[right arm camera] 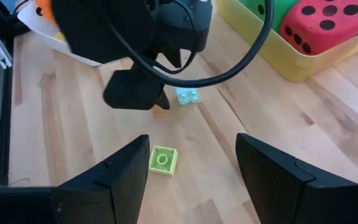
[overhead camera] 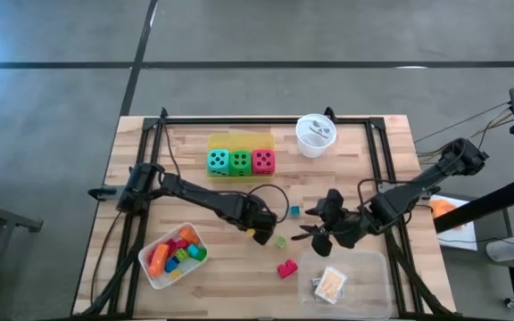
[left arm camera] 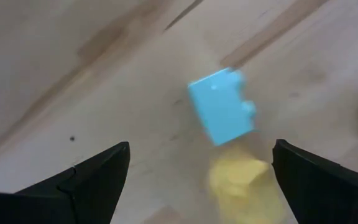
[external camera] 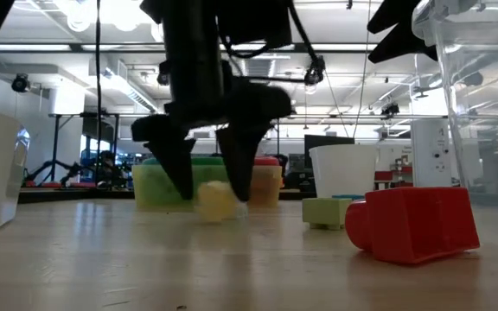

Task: Pick & Place Toys
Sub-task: Put the yellow game piece into the white bin

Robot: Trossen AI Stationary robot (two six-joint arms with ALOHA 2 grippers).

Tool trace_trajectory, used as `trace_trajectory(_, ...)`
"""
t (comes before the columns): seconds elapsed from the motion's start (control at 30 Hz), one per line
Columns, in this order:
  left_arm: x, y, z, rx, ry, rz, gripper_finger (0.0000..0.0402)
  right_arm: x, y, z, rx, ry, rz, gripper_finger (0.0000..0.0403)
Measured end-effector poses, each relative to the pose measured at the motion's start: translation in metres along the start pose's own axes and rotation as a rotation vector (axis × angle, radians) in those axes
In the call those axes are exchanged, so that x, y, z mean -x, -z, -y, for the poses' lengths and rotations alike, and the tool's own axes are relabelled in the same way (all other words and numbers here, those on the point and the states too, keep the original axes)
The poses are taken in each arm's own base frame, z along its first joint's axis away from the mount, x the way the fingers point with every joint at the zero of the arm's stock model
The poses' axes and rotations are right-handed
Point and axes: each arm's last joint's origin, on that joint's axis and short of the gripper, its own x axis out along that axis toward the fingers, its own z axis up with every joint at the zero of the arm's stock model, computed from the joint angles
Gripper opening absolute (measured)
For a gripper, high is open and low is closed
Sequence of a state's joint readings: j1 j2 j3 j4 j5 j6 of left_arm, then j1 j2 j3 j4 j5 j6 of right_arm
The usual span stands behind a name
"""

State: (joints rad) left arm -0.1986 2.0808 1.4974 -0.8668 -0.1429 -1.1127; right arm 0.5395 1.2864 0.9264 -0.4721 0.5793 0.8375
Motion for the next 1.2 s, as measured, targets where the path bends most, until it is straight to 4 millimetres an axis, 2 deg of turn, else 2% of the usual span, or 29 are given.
trace_trajectory(0.13,-0.007,0.003,-0.003,0.011,0.002,-0.024,0.0379,0.001,0.001,-0.001,0.003,-0.006,-0.001,0.0235)
trace_trajectory(0.33,-0.008,0.003,-0.002,-0.011,0.025,-0.035,0.0379,0.001,0.001,-0.001,0.006,-0.006,0.000,0.0235)
trace_trajectory(0.43,-0.007,0.006,0.000,-0.084,0.057,-0.092,0.0378,0.001,0.001,-0.001,0.005,-0.007,0.000,0.0235)
trace_trajectory(0.57,-0.006,0.012,0.001,-0.266,0.112,-0.185,0.0378,0.001,0.001,-0.001,0.009,-0.007,0.000,0.0235)
trace_trajectory(0.7,-0.003,0.023,0.002,-0.306,0.089,-0.213,0.0378,0.001,0.001,-0.001,0.009,-0.007,0.000,0.0235)
trace_trajectory(0.93,0.000,0.042,0.009,-0.361,0.066,-0.176,0.0378,0.001,0.001,-0.001,0.008,-0.008,0.000,0.0235)
trace_trajectory(1.2,0.000,0.042,0.009,-0.375,0.037,-0.120,0.0378,0.001,0.001,-0.002,0.003,-0.010,0.002,0.0235)
